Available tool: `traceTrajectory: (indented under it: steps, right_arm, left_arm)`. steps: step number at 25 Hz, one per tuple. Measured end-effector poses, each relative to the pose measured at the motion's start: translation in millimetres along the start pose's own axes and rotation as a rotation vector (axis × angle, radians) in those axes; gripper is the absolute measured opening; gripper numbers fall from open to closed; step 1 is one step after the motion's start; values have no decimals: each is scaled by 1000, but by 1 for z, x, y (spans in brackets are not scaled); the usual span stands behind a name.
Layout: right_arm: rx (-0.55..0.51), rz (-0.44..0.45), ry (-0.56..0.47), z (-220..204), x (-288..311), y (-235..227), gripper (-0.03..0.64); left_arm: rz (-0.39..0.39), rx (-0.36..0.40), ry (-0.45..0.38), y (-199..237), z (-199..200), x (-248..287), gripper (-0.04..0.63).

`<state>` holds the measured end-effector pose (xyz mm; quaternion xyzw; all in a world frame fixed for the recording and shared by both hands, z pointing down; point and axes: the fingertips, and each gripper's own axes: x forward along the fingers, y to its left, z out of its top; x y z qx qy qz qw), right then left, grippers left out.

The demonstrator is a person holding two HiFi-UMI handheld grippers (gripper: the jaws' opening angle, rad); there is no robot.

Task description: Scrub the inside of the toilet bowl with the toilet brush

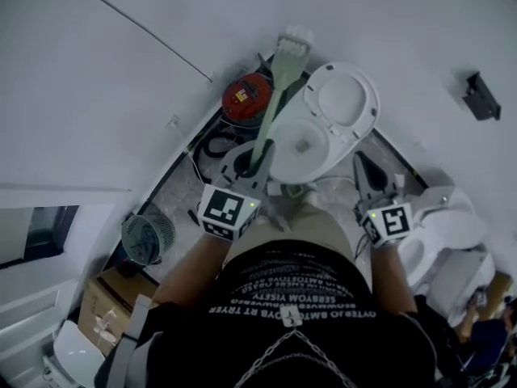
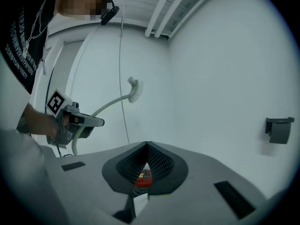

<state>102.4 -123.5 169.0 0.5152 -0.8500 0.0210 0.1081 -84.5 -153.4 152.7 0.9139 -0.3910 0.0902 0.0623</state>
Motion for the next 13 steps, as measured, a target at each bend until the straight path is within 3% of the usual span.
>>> traceTrajectory:
  steps: [3, 13]
  right_arm:
    - [-16, -1, -10, 13, 7, 9, 2]
    - [-44, 0, 33, 41, 13, 43, 2]
  left_arm:
    - [3, 2, -22, 11, 13, -14, 1]
    - [-44, -72, 39, 29, 3, -19, 2]
